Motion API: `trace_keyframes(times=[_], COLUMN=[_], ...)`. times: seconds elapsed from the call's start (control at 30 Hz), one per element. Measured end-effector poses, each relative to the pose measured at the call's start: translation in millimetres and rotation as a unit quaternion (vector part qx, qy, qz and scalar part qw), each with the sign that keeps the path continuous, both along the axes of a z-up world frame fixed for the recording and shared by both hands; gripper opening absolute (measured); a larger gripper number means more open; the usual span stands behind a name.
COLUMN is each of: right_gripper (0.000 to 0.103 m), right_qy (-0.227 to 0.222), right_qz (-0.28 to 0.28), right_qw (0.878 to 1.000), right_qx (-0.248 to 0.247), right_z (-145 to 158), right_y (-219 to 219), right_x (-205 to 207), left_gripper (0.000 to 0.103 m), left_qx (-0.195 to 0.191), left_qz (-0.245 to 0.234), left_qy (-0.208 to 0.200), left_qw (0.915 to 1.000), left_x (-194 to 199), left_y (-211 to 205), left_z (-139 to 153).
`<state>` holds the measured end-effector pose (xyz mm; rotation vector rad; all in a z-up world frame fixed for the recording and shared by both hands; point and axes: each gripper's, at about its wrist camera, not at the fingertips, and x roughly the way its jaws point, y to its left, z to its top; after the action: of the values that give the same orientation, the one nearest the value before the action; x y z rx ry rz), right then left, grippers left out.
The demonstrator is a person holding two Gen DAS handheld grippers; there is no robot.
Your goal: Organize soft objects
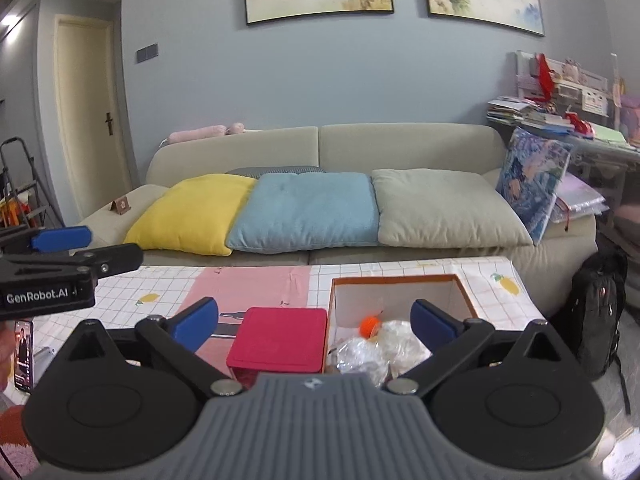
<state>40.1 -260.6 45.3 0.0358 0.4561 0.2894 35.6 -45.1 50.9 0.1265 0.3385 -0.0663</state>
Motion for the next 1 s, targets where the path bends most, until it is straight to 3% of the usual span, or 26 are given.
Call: trace_keyframes(times=[0.13,0.3,0.57,0.83,1.0], right_gripper=[0.100,0.100,0.100,0.100,0.100], right_qy=[0.020,0.036,0.097,0.139,0.141], right_qz=[-0.019,-0.033,-0.052,-0.076,-0.070], right_qw=[1.000,0.998,0.993,0.987,0.987], right_qx=[-0.007,-0.025,-0.039,-0.026,-0.029], right_z=[-16,-36,-64,-76,-77], right_y=[9,18,24,15,17], right_x=[-11,-20,-17,-10,-11], left_gripper=[0.099,0.099,0.099,0.099,0.099], left_qx=[0.000,-0.049,-0.057,-0.033,-0.035], left_qz=[0.018,0.047,0.041,0.032,0.032], left_qy=[0.016,0.089,0.180,0.206,0.212], left_qw=[0.9997,0.9937,0.9812,0.9775,0.9761], left_x=[-12,-15,-15,-16,-15], left_y=[-1,9,8,-3,-2], left_z=[-15,-40,-69,-76,-76])
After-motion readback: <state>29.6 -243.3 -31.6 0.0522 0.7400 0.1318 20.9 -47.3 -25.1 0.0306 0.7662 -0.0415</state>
